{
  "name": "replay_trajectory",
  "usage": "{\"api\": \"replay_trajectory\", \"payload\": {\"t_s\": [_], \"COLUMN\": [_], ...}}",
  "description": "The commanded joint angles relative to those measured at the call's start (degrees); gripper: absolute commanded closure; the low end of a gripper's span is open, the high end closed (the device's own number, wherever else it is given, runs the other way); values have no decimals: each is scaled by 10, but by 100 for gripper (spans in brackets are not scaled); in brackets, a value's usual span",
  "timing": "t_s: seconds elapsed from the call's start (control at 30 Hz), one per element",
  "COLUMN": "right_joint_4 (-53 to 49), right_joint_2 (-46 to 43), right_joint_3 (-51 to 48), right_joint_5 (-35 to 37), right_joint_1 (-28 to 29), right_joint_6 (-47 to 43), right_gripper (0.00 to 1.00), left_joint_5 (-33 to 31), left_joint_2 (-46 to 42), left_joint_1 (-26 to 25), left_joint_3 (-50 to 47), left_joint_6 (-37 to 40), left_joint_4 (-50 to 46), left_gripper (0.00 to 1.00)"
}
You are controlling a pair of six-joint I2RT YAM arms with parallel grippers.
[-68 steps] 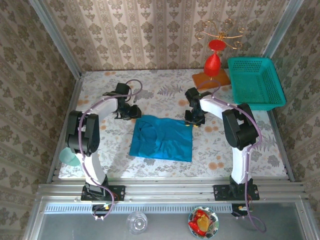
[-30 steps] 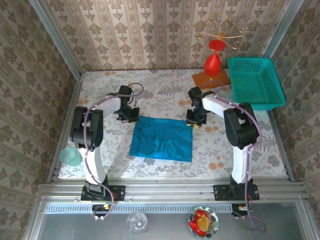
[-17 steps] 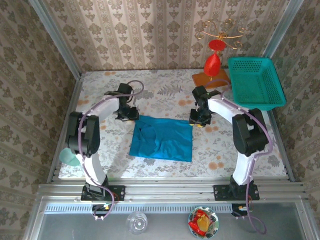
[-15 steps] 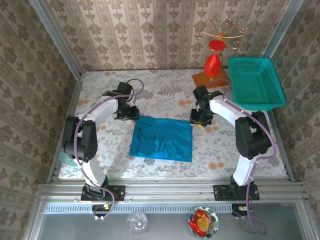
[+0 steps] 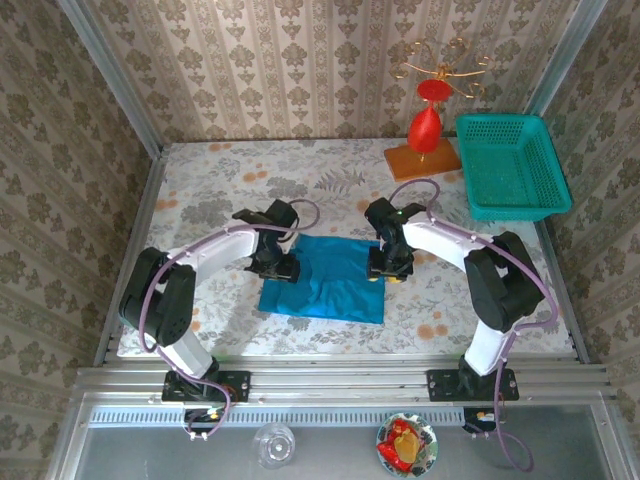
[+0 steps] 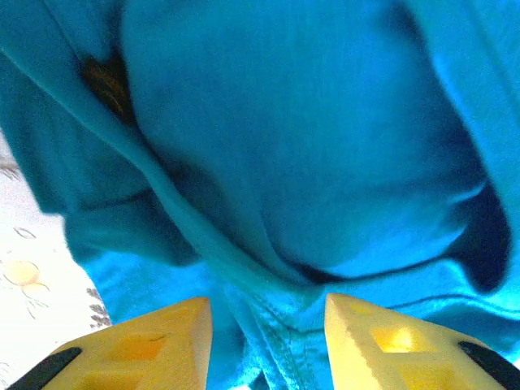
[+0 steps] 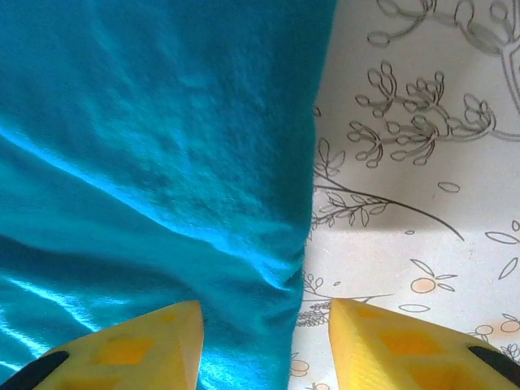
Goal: Fold the inside-out t-shirt
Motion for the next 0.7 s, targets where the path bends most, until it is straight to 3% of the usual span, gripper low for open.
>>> {"api": "replay_trajectory", "payload": {"t_s": [0.0,0.13,0.27,0.37,0.67], "right_joint_4": [-24,-16,-3,-6,-4], "right_joint_2": [3,3,17,31,50], "right_joint_3": [-17,-31,-42,-42,-59], "right_joint_5": [18,16,16,35,57], "right_joint_1": [11,18,18,18,15], "right_joint_6": [15,22,25,31,32], "right_gripper": [53,52,53,57,66], "left_joint_5": [-6,7,25,-7,-84], "left_joint_2": [-20,-21,-21,-27,-84], "left_joint_1": [-5,-6,-6,-3,52], "left_joint_3": [-19,-28,-37,-42,-102], "left_joint_6": [8,14,13,9,-12], "left_joint_4": [-32,-26,-8,-14,7], "left_gripper": [58,62,86,98,100]}}
